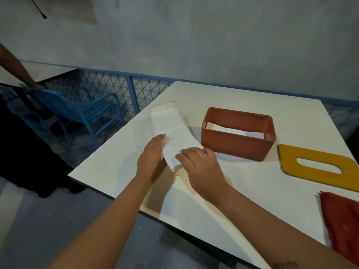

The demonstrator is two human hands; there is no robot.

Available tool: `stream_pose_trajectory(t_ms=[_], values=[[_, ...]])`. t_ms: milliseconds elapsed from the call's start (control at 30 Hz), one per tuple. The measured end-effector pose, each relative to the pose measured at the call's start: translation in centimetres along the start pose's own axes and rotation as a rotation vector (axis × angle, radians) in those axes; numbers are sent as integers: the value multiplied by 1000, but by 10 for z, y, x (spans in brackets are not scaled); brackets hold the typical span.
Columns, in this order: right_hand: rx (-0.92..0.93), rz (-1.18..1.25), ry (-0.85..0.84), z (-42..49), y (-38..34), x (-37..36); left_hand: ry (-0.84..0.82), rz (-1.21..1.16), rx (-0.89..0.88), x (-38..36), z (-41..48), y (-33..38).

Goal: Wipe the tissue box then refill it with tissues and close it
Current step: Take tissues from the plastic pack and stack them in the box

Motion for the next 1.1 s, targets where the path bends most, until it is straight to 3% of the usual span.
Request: stream_pose_trajectory(t_ms=[67,333,433,533,667,967,1100], values=[[-18,35,49,-9,2,15,43,60,51,1,-7,0],[-128,342,132,-42,40,59,264,188,-173,4,-29,43],[-174,545,141,-58,61,70,219,163,-218,4,-29,65],[-294,774,160,-77,84,77,60,128,-237,1,-23,85],[-453,1136,211,-106,114,71,-156,-123,-16,-12,-19,87],[-773,1467,345,-158,155,36,-204,-874,88,-51,-12,76],[-852,1546,318,-169,154,20,-238,-951,122,-76,-18,69]])
Point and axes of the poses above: each hand's wrist, its own z-axis towards the middle knuckle, its own x-axis out of the back of the hand, y = z × x, the point moved 8 cm from there along z, towards the middle knuckle, and after that the axes turned 13 degrees about -y, right-handed, at the moved point
